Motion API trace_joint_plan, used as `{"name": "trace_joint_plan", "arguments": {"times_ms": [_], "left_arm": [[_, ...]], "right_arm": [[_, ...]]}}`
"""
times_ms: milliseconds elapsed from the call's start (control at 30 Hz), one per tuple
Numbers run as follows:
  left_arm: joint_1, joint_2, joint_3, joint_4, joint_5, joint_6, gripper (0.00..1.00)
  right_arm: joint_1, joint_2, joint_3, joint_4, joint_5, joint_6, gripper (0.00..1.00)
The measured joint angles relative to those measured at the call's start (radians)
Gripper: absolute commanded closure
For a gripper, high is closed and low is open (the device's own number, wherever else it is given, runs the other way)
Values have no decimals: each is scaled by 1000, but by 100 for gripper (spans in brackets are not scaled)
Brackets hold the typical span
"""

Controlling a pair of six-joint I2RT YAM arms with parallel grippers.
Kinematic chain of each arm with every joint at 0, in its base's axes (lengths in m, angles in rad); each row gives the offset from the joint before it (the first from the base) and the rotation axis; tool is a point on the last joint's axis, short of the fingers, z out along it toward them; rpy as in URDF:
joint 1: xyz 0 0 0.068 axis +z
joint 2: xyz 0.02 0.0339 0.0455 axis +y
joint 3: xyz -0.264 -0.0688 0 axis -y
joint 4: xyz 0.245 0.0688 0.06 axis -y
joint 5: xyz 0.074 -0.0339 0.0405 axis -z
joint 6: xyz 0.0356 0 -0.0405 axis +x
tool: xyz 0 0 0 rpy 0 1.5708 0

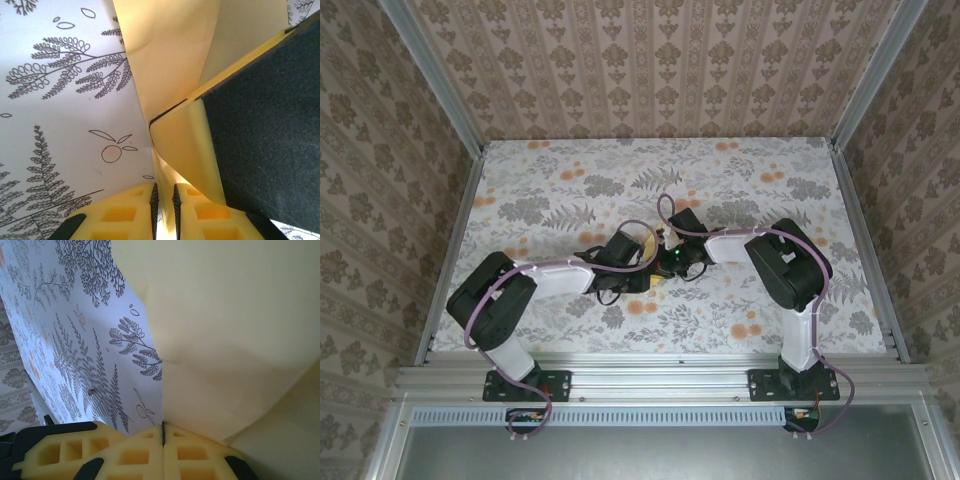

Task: Fold a paper plane with a square sheet of paper (pick it up from the middle)
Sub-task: Fourth fold the wing at the center of the table.

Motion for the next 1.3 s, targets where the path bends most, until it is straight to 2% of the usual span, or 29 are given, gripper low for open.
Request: {"name": "trace_joint_plan", "arguments": {"times_ms": [367,733,1300], "left_arm": [[-5,33,50,-69,-23,55,85],[-41,58,89,-125,-101,107,86],[-59,68,106,-151,-141,163,87]], "right_arm": [[-3,-2,-14,36,-7,35,98],[-44,-26,-66,98,-46,124,96],[-79,-22,-16,137,-30,179,96]]}}
